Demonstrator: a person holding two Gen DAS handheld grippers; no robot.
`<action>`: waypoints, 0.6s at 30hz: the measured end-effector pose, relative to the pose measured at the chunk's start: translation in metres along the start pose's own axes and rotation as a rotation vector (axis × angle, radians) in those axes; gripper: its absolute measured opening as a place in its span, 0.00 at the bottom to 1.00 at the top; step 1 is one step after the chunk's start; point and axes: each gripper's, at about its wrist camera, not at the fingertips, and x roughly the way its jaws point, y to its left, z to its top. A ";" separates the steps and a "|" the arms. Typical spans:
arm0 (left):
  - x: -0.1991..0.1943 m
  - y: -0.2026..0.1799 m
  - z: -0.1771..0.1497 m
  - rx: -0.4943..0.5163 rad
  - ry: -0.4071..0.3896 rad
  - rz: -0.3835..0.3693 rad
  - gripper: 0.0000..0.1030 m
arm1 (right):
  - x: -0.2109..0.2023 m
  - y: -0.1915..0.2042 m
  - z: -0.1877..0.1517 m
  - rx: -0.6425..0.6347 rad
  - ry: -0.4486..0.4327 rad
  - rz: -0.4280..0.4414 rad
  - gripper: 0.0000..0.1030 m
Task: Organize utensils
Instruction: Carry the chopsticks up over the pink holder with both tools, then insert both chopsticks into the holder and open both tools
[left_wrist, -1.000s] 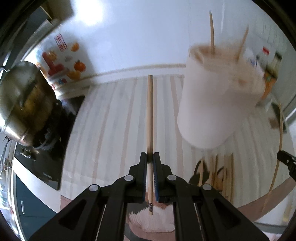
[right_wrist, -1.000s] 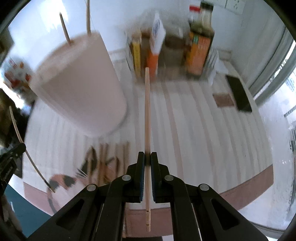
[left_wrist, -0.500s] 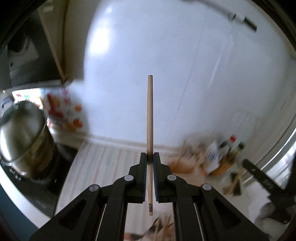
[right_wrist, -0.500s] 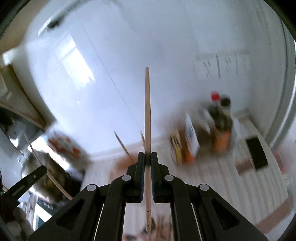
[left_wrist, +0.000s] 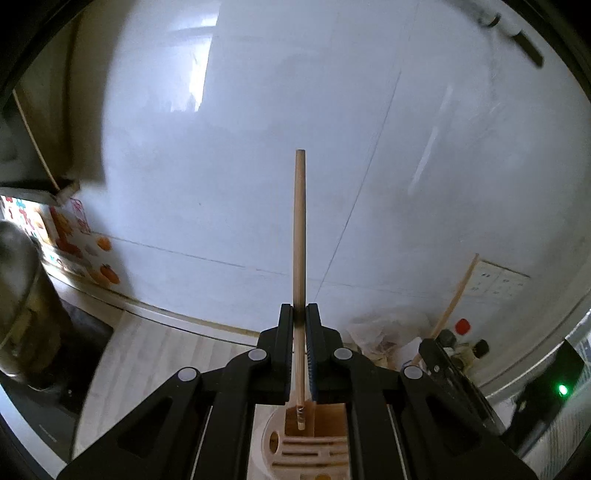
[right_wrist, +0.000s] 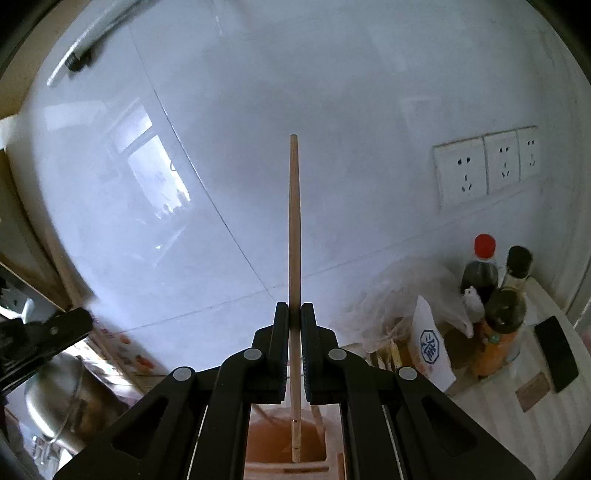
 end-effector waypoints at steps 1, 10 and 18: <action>0.005 0.000 -0.002 0.000 0.005 0.003 0.04 | 0.006 -0.001 -0.003 -0.003 -0.001 -0.001 0.06; 0.049 -0.002 -0.027 0.006 0.107 0.002 0.04 | 0.021 -0.010 -0.023 -0.035 0.019 -0.009 0.06; 0.030 -0.009 -0.034 0.090 0.158 -0.006 0.09 | 0.019 -0.006 -0.025 -0.105 0.149 0.010 0.10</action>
